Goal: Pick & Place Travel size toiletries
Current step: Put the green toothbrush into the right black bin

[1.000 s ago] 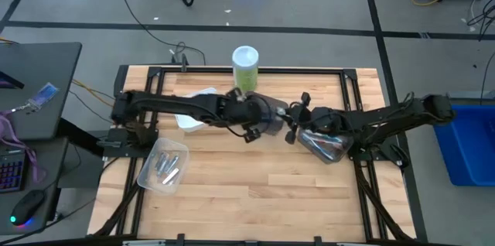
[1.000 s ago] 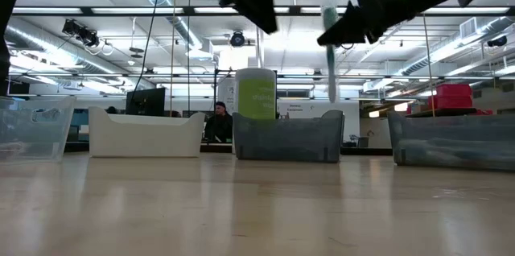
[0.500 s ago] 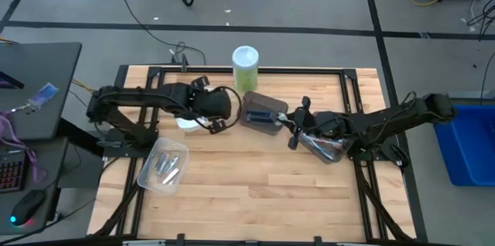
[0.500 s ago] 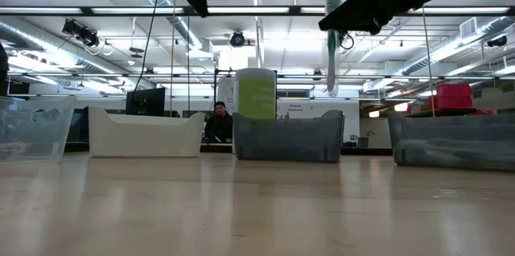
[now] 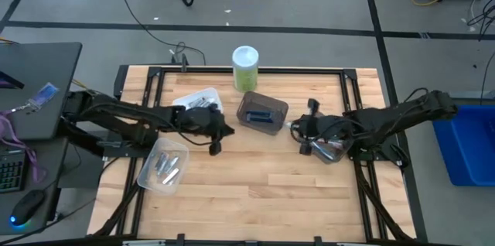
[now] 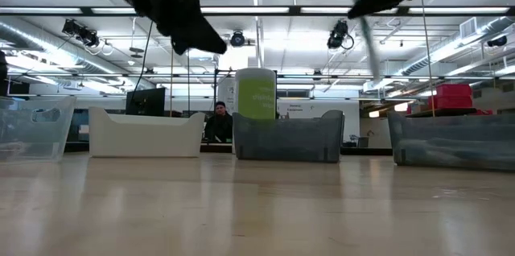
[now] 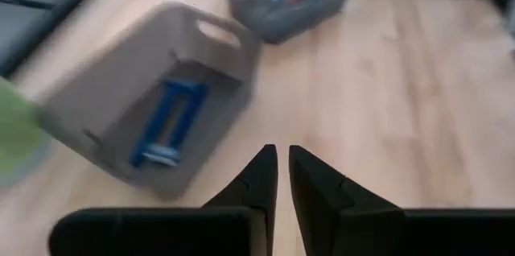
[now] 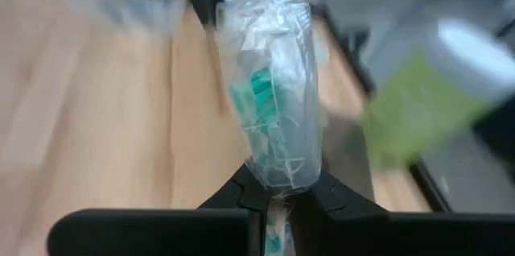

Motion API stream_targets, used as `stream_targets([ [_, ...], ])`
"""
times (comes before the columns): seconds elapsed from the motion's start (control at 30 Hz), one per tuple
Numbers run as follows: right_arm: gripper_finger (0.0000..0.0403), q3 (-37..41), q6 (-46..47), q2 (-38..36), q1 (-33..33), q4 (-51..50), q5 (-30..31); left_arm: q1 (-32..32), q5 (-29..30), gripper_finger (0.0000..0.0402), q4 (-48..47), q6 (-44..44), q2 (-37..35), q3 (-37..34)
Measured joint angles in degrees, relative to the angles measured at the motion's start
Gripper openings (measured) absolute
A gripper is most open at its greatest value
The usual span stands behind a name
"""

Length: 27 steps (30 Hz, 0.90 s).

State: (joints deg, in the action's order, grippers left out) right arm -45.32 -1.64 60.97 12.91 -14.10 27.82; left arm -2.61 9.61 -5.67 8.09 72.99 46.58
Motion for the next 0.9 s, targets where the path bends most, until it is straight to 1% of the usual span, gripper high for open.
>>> stream_targets([
  [0.1, 0.0033, -6.92, 7.38, 0.39, 0.07, -18.80, 0.16, 0.02, -4.56, 0.0043, 10.03, 0.55, 0.60, -5.57],
  [0.17, 0.0033, -9.83, 15.59, 0.93, -0.32, -31.84, -0.03, -0.03, -4.75, 0.0043, 12.72, 0.75, 0.80, -7.78],
  [0.23, 0.0033, -11.42, 23.95, 1.30, -0.82, -40.75, -2.64, -0.01, -4.04, 0.0043, 12.98, 1.81, 1.14, -8.65],
  [0.3, 0.0033, -11.12, 31.61, 1.43, -1.45, -47.42, -7.25, 0.07, -2.19, 0.0043, 12.64, 2.47, 1.25, -8.67],
  [0.37, 0.0033, -9.36, 38.00, 2.00, -1.69, -50.05, -11.33, 0.09, -0.71, 0.0043, 13.07, 2.55, 1.25, -8.65],
  [0.43, 0.0033, -6.84, 40.81, 2.30, -1.71, -50.52, -13.33, 0.07, -0.28, 0.0043, 13.36, 2.46, 1.25, -8.65],
  [0.57, 0.0033, -2.13, 41.32, 3.18, -1.77, -48.79, -14.69, 0.04, -0.26, 0.0043, 13.27, 1.50, 1.25, -8.65],
  [0.67, 0.0040, -0.06, 41.32, 3.67, -2.18, -47.92, -16.04, 0.07, -0.25, 0.0043, 13.21, 2.31, 1.25, -8.65],
  [0.9, 0.0082, 1.70, 41.47, 3.96, -4.13, -48.09, -15.99, -0.02, -0.36, 0.0043, 12.98, 2.44, 1.25, -8.63],
])
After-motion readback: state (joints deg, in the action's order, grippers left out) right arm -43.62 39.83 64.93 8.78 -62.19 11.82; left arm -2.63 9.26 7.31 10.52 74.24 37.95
